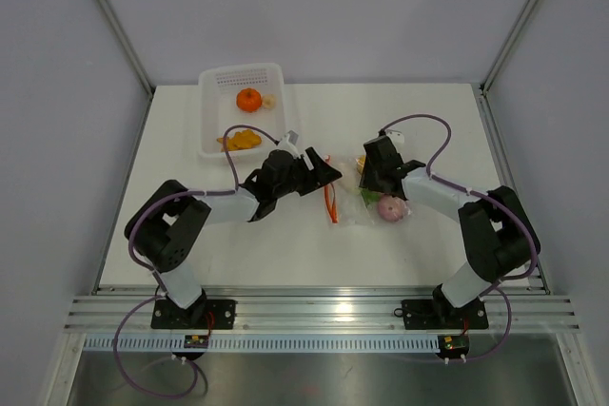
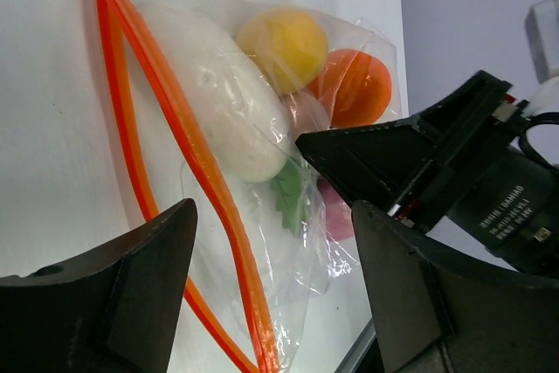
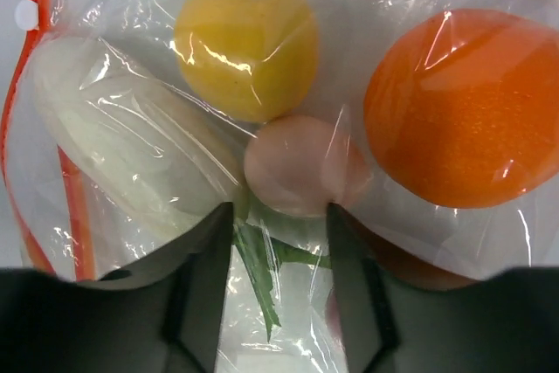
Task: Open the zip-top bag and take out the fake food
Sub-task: Pick up the fake vegetable from the zipper food storage bag.
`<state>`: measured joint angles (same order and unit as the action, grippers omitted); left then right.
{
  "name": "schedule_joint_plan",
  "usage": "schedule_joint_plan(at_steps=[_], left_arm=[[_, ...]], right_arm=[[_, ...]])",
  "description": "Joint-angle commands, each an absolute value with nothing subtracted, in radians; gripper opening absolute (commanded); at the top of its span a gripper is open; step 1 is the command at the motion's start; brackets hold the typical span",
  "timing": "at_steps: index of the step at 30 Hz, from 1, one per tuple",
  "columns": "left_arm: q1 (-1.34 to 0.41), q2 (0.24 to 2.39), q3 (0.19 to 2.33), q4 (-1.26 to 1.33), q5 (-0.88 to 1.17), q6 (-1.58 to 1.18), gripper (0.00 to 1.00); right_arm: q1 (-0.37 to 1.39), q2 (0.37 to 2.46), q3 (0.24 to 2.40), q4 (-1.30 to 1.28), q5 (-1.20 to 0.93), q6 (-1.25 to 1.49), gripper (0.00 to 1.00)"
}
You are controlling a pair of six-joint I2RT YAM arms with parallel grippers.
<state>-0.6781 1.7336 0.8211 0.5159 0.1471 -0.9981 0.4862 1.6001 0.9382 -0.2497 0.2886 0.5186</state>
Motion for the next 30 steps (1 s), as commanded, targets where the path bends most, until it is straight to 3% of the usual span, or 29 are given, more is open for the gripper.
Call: schedule_joint_plan(at_steps=[1,2,3,5,6,8,17,24,30], left_arm=[[-0.669,1.654,0.799,0.549,0.158,-0.976,0.74],[-0.666,1.638,0.796,0.543,0.156,-0.973,0.74],[-0.664,1.632,0.792,0.537,0.153,-0.966,0.75],[-0.660,1.618,0.784,0.520,0.150,-0.962,0.74],[-0.658,1.617,0.781,0.515,0.150,-0.960,0.74],[-0.652,1.614,0.773,0.500,0.147,-0.957,0.74],[-0.647,1.632,0.713,0.443,0.111,-0.956,0.71],[-0.644,1.661,0.680,0.445,0.118,-0.960,0.60],[-0.644,1.723,0.776,0.402,0.141,-0.950,0.47]], right_arm=[[0.497,1.606,0.962,-0.209,0.278,0.525,0.50],[0.495,1.598,0.957,-0.204,0.275,0.525,0.45],[0.495,1.592,0.950,-0.198,0.270,0.526,0.33],[0.495,1.577,0.943,-0.184,0.265,0.529,0.21],[0.495,1.569,0.934,-0.180,0.264,0.531,0.10],[0.495,1.546,0.920,-0.161,0.261,0.535,0.00],[0.495,1.476,0.897,-0.138,0.255,0.540,0.00],[0.495,1.471,0.899,-0.130,0.238,0.541,0.00],[0.495,1.456,0.881,-0.109,0.229,0.546,0.00]])
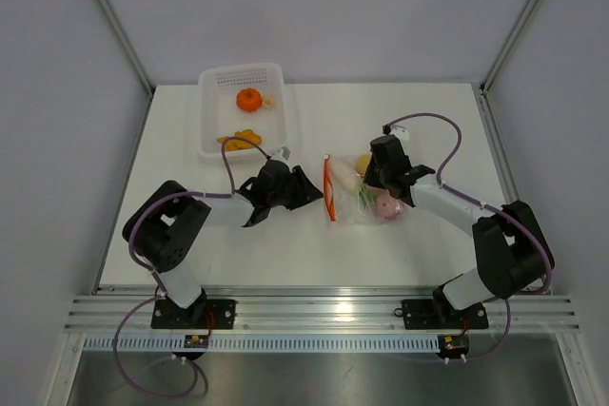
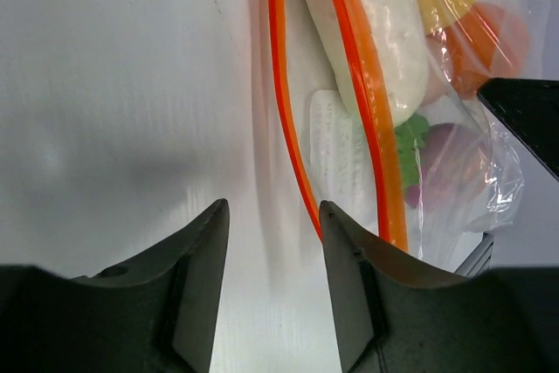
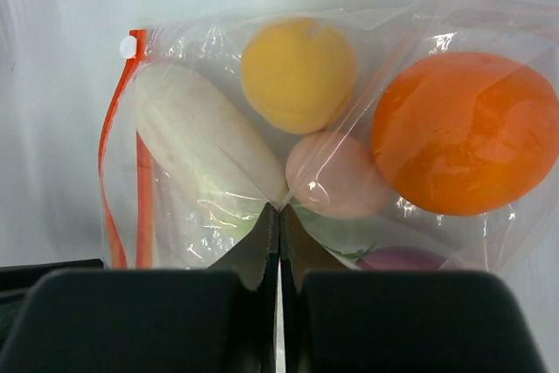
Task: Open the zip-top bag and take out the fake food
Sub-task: Pick up the fake vegetable from the zipper food storage bag.
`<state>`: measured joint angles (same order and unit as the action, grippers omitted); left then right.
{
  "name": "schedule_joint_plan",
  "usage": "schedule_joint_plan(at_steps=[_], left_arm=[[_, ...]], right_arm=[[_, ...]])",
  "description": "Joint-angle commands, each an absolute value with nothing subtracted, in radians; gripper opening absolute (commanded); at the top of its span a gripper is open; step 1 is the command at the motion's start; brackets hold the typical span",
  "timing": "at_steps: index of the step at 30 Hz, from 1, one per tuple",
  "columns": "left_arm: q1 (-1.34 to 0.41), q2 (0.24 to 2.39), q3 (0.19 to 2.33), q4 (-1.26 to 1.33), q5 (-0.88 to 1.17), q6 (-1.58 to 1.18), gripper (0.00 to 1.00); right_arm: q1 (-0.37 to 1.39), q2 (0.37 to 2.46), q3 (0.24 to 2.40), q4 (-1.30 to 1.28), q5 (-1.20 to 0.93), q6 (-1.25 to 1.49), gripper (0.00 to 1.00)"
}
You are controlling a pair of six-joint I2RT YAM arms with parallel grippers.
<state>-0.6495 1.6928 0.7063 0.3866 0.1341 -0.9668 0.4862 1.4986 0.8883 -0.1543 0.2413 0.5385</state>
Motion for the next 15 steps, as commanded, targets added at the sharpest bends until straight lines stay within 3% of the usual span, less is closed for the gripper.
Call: schedule_joint_plan(at_steps=[1,15], left_arm=[[-0.644,1.729,0.790,0.400,0.144,-0.946,0.44],[-0.647,1.856,0.923,0.411,0.201,-0.965,0.30]], right_arm=[[0.495,1.457,0.881,-0.107,0.227,0.546,0.00],[0.495,1.439,0.856,-0.081,0.192,0.555,0.00]])
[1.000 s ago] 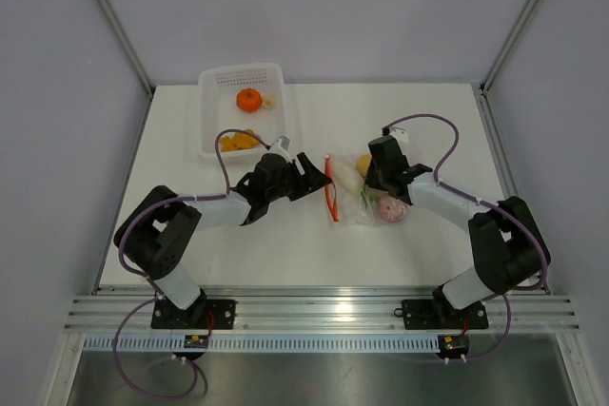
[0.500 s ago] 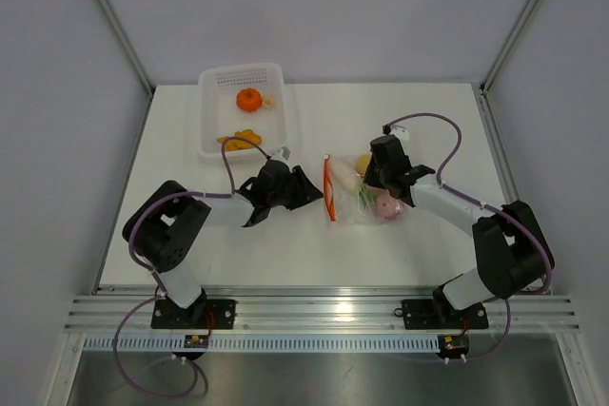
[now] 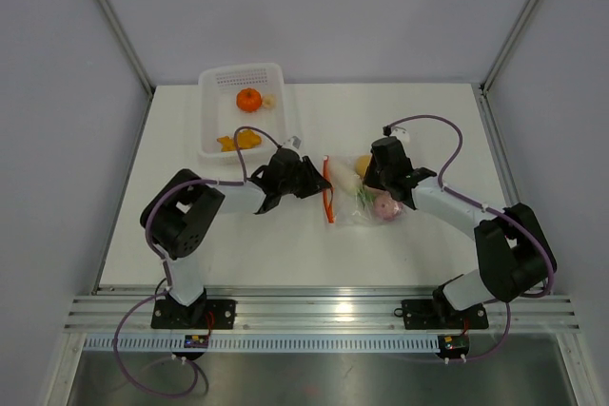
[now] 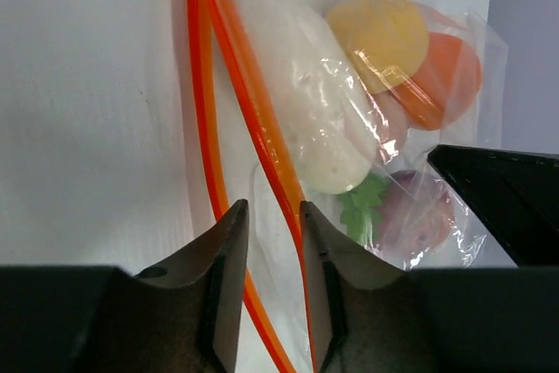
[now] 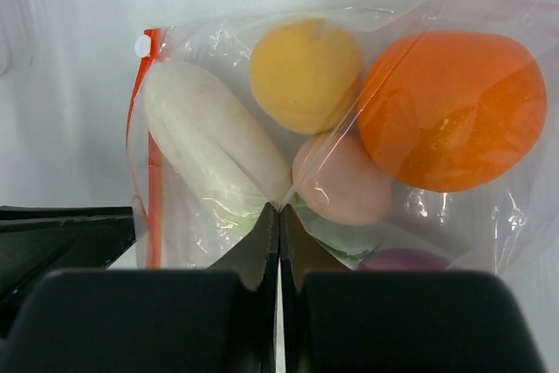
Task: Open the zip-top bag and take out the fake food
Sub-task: Pick up the fake vegetable from the zipper food storage bag.
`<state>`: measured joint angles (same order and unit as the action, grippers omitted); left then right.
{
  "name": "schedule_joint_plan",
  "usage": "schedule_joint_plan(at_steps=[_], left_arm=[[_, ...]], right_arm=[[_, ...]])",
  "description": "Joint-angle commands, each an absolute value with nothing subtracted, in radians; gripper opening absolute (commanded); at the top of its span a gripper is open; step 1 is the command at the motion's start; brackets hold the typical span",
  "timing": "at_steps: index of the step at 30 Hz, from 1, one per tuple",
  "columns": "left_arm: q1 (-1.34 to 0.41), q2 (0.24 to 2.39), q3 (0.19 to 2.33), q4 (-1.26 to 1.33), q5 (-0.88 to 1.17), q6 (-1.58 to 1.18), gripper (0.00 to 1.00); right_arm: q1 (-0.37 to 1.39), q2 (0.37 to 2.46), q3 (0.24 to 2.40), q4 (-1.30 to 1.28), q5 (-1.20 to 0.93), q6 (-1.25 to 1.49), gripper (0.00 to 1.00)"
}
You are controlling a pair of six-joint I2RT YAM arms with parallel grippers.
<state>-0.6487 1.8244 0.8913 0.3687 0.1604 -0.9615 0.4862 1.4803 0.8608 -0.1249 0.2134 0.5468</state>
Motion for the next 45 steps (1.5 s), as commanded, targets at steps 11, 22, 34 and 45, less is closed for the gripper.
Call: schedule_joint_plan(at_steps=[11,22,34,45], left_arm=[[-0.649,1.784,0.793,0.509,0.158,-0.991,0.11],[-0.660,1.848,0.830,0.603,0.222,-1.011,0.06],[-0.707,1.916,0.792,0.727,0.268,-1.055,0.16],[-0.716,1.861,0.698,0.960,0.255,-1.078,0.32]], right_arm=[[0.495,1.433,0.850,-0.080,0.192,0.555,0.00],[0.495,1.434,0.844,-0.071,0.170,0.564,0.00],[0.495,1.422,0.824,-0.046,0.137,0.571,0.00],[0.495,1.427,0.815,-0.034,0.118,0.583,0.00]])
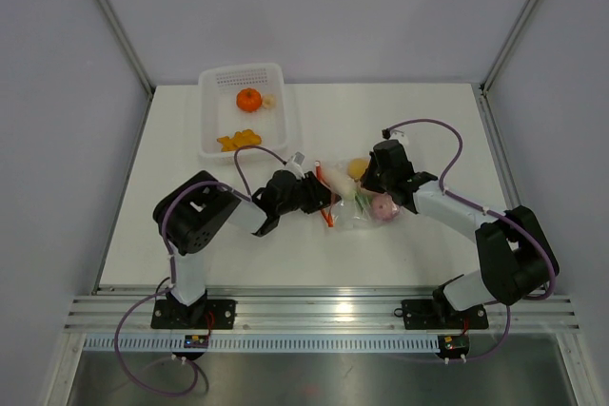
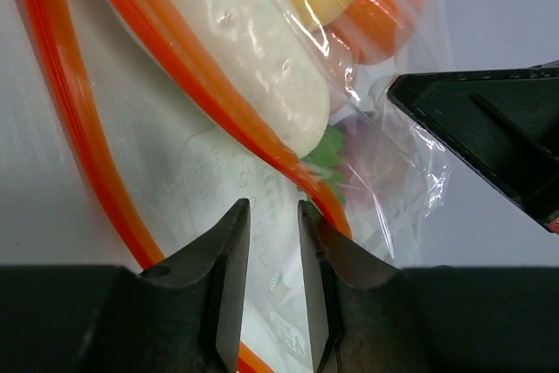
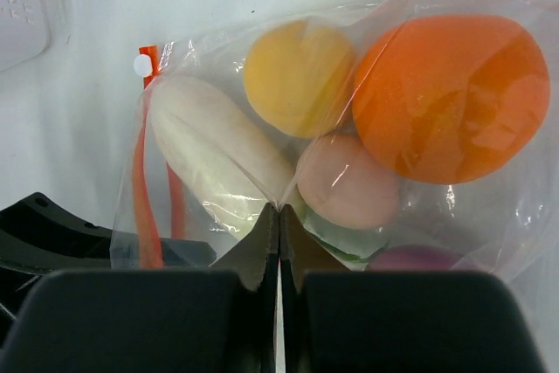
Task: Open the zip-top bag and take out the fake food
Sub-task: Pick up the fake vegetable from the zipper food storage bag.
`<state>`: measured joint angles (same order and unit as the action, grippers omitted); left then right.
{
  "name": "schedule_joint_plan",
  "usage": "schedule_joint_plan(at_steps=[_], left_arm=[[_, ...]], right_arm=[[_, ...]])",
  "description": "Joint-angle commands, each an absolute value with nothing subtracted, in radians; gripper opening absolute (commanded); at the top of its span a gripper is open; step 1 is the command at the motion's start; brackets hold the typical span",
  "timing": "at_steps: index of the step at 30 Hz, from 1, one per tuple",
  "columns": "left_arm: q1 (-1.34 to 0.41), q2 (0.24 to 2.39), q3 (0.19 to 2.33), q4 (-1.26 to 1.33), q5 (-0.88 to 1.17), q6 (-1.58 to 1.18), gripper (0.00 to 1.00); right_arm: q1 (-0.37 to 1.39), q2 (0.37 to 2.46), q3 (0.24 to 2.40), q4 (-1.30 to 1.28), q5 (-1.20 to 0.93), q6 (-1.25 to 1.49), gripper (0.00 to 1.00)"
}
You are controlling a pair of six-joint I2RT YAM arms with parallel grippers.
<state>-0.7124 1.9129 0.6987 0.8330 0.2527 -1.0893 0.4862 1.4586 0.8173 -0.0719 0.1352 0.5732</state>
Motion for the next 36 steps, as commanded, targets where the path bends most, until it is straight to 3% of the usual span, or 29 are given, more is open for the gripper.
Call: schedule_joint_plan(at_steps=[1,10,20,27,36], left_arm=[[-0.716,1.856,0.701,0.951,0.252,-1.071,0.34],[-0.715,1.818,0.747,0.813,0.193,-0.999,0.58],[-0.715,1.841,0.798,0.680,0.150,-0.976,0.62],[-0.713,1.865,0.827,0.661,0.147,-0.957,0.68],[-0.712,1.927,0.888,0.604,0.170,-0.943,0.71]], right_arm=[[0.497,1.422,0.810,-0.031,0.111,0.584,0.00],[0.502,1.448,0.790,0.021,0.072,0.594,0.00],[0.523,1.588,0.847,0.044,0.058,0.577,0.00],[0.523,1.653,0.856,0.117,-0.066,0.565,0.00],[0.525,1.638,0.813,0.198,-0.173,0.584,0.00]])
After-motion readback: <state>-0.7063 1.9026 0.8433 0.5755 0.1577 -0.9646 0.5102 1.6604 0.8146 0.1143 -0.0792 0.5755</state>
